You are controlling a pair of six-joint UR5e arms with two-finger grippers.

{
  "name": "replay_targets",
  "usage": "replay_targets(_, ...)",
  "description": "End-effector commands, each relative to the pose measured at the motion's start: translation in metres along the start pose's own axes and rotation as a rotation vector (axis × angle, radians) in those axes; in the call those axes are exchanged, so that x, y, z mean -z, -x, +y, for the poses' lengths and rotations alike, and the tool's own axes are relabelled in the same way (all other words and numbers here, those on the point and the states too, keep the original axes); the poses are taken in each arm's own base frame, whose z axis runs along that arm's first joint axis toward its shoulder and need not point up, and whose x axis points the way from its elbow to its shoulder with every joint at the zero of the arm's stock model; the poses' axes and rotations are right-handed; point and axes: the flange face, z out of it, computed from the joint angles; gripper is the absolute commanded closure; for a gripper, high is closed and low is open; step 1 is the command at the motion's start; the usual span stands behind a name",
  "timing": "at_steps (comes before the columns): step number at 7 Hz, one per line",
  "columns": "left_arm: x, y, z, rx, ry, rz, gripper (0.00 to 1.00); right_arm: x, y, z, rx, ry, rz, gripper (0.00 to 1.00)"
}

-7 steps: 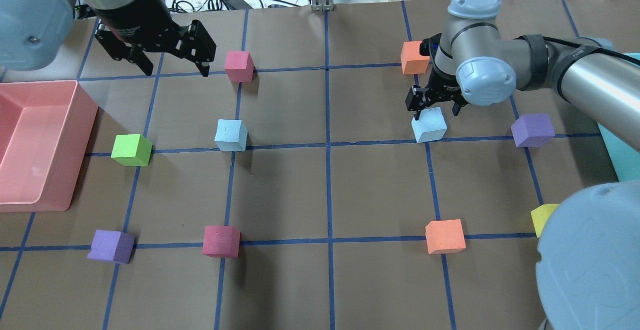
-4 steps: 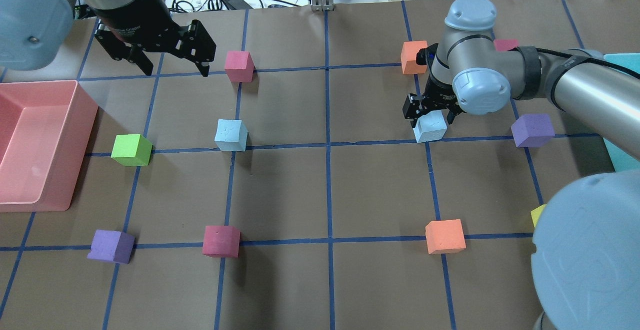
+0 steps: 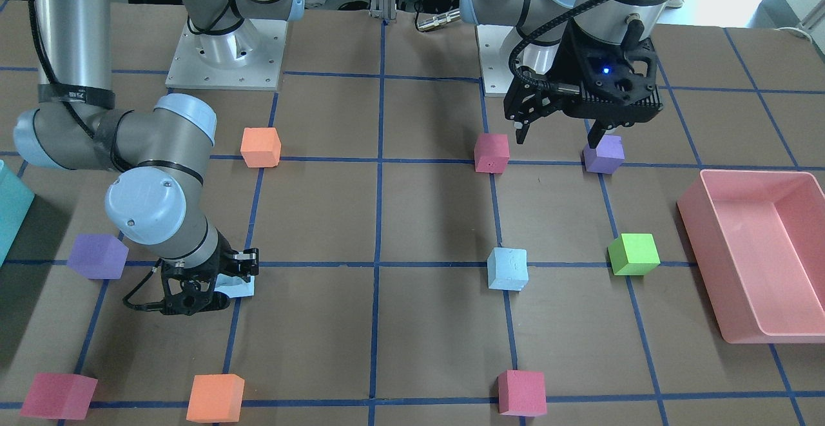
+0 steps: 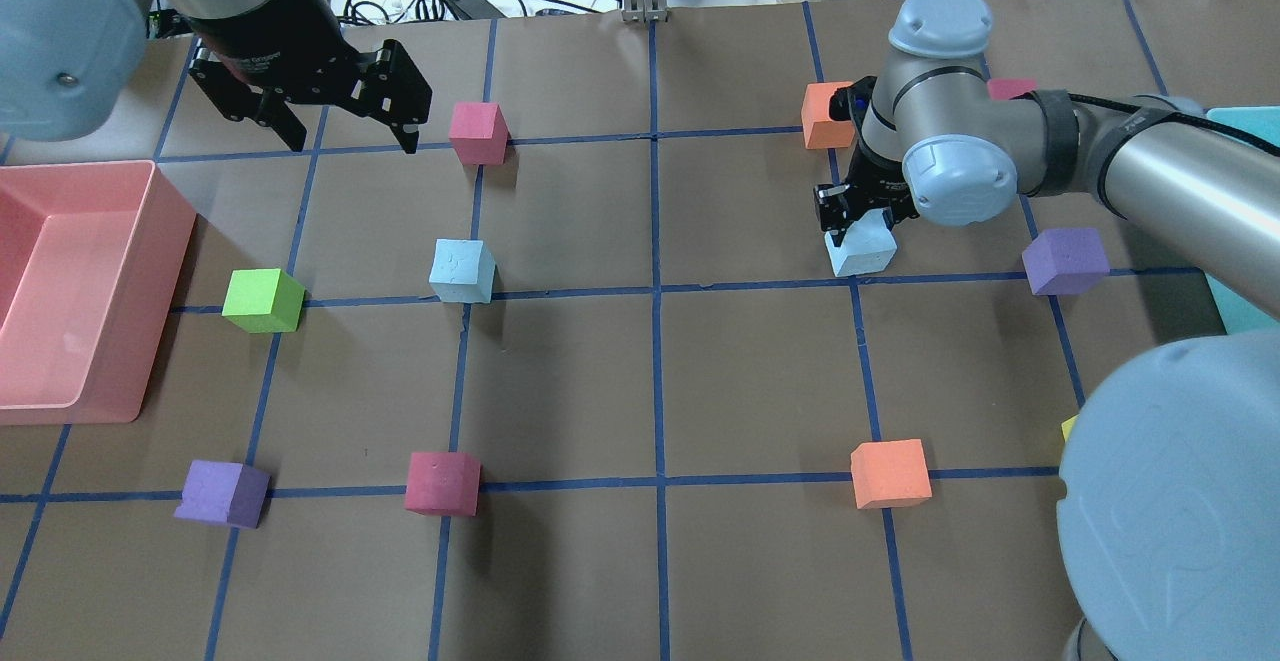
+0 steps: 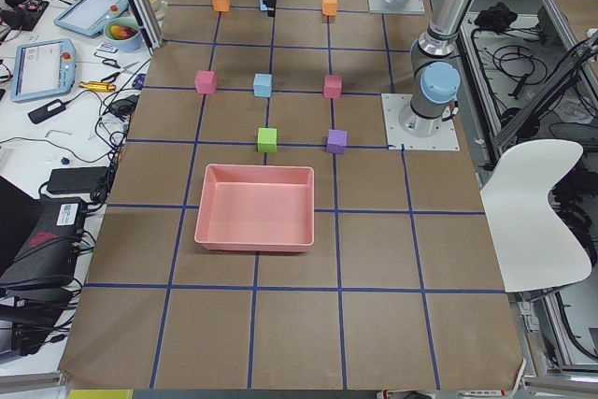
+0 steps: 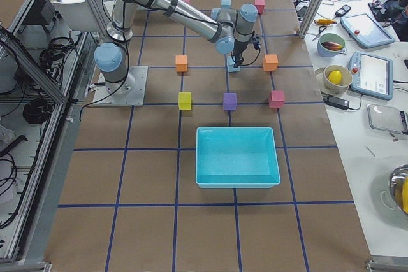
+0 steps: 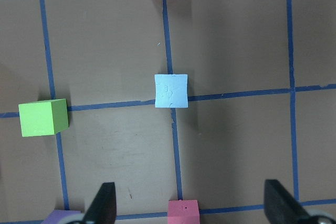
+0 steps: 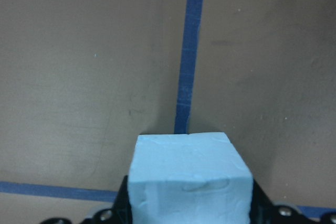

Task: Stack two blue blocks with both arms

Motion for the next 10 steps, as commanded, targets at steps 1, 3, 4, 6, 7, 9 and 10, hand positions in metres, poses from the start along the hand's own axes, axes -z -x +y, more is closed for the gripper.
replay_targets(1, -0.011, 0.01, -0.003, 0.014, 0.023, 0.0, 0.0, 0.05, 0.037, -0.027, -0.064, -0.046, 0.001, 1.0)
replay_targets(3, -0.027, 0.017, -0.012, -0.007, 0.051, -0.008, 0.0, 0.058, 0.116, -0.064, -0.122, -0.075, -0.004, 1.0)
replay_targets(4, -0.041, 0.026, -0.022, -0.015, 0.067, -0.005, 0.0, 0.052, 0.146, -0.08, -0.155, -0.088, -0.009, 1.0)
replay_targets(6, -0.098, 0.027, -0.048, -0.033, 0.076, 0.001, 0.0, 0.028, 0.189, -0.102, -0.171, -0.092, -0.012, 1.0)
replay_targets(7, -0.13, 0.028, -0.05, -0.038, 0.079, -0.003, 0.0, 0.021, 0.202, -0.108, -0.209, -0.093, -0.019, 1.0)
replay_targets(9, -0.163, 0.029, -0.048, -0.035, 0.081, -0.005, 0.0, 0.005, 0.217, -0.112, -0.208, -0.084, -0.017, 1.0)
replay_targets(10, -0.183, 0.029, -0.056, -0.035, 0.087, -0.004, 0.0, 0.003, 0.219, -0.113, -0.203, -0.085, -0.017, 1.0)
